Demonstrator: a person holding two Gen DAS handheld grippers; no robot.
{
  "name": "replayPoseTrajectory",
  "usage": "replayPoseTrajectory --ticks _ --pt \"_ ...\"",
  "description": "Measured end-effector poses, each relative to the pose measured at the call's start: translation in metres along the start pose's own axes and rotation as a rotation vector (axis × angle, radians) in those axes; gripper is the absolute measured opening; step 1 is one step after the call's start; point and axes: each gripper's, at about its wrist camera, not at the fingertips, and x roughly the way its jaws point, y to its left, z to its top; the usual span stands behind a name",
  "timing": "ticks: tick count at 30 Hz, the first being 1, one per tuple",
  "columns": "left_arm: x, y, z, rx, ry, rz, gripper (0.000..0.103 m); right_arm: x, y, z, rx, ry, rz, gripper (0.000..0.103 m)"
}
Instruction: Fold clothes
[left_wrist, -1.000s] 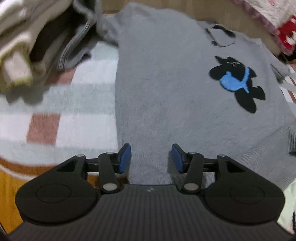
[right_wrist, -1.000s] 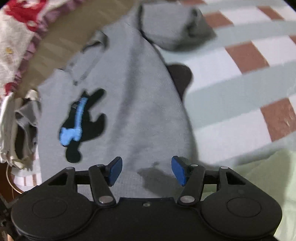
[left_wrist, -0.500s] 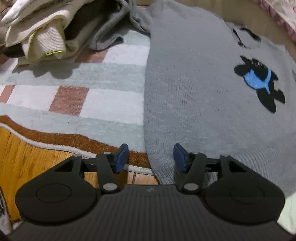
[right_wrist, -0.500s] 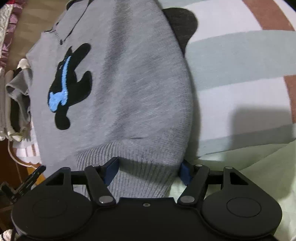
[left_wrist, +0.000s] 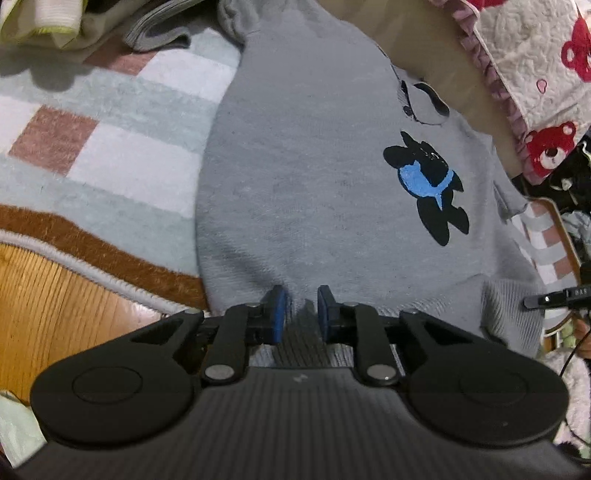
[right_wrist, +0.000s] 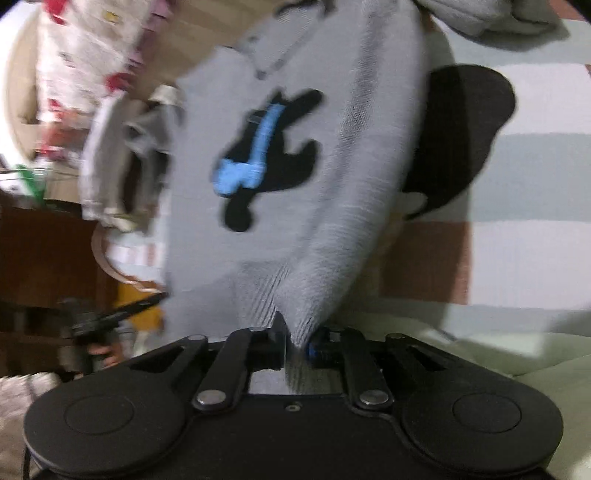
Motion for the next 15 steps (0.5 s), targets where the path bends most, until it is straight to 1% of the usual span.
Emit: replayPoseTrajectory --ticks 1,2,3,4,5,6,8,10,11,12,13,14,15 --pt "0.002 -0.006 0.000 0.038 -0.005 0.040 0.018 0.004 0.002 0.003 -0.013 0.008 -0.022 0.030" --pt "0.005 -0.012 0.001 0.079 -0.009 0.084 0.019 0.009 0.005 0.005 -0.025 0.015 -0.043 0.050" --pt "0.008 -0.019 0.000 0.136 -0.016 0.154 0.023 0.013 0.007 0.008 -0.038 0.023 -0.065 0.062" --pt "0.014 -0.026 -0.003 0.209 -0.026 0.240 0.029 0.017 0.008 0.010 -0.043 0.031 -0.077 0.062" --pt "0.020 -0.032 -0.005 0.282 -0.036 0.326 0.044 0.021 0.006 0.011 -0.036 0.040 -0.076 0.062" --pt "0.025 -0.037 -0.007 0.344 -0.046 0.400 0.053 0.024 0.004 0.012 -0.026 0.049 -0.081 0.062" --pt "0.026 -0.035 -0.008 0.320 -0.059 0.378 0.053 0.029 -0.003 0.011 0.004 0.060 -0.105 0.062" --pt "0.025 -0.029 -0.006 0.280 -0.067 0.350 0.057 0.030 -0.011 0.011 0.027 0.054 -0.103 0.062" --pt "0.023 -0.025 -0.005 0.253 -0.070 0.332 0.057 0.029 -0.015 0.010 0.036 0.037 -0.076 0.045" --pt "0.022 -0.021 -0.003 0.227 -0.072 0.315 0.054 0.027 -0.017 0.010 0.040 0.015 -0.048 0.015" --pt "0.020 -0.017 -0.001 0.201 -0.075 0.297 0.045 0.023 -0.015 0.009 0.028 -0.015 -0.026 0.011" --pt "0.018 -0.013 0.000 0.178 -0.076 0.280 0.019 0.018 -0.011 0.008 0.003 -0.044 -0.014 0.011" --pt "0.016 -0.012 0.001 0.179 -0.065 0.263 0.015 0.015 -0.007 0.007 -0.023 -0.068 -0.004 0.011"
